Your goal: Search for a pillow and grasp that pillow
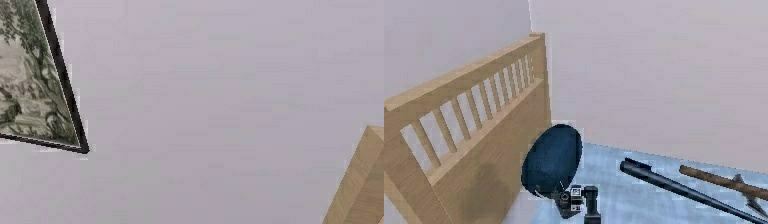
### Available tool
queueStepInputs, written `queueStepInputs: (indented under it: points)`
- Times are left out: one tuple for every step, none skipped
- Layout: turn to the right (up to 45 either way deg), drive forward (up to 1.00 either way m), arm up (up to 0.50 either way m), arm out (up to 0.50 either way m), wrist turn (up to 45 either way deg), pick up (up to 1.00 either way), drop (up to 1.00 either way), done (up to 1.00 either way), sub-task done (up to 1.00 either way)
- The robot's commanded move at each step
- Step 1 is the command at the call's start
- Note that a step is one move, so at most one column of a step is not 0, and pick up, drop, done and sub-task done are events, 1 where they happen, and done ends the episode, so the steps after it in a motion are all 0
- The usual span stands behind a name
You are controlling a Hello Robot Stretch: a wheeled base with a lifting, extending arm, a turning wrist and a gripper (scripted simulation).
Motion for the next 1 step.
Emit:
queueStepInputs:
  points:
    - [0.0, 0.00, 0.00, 0.00, 0.0, 0.00, 0.00, 1.00, 0.00]
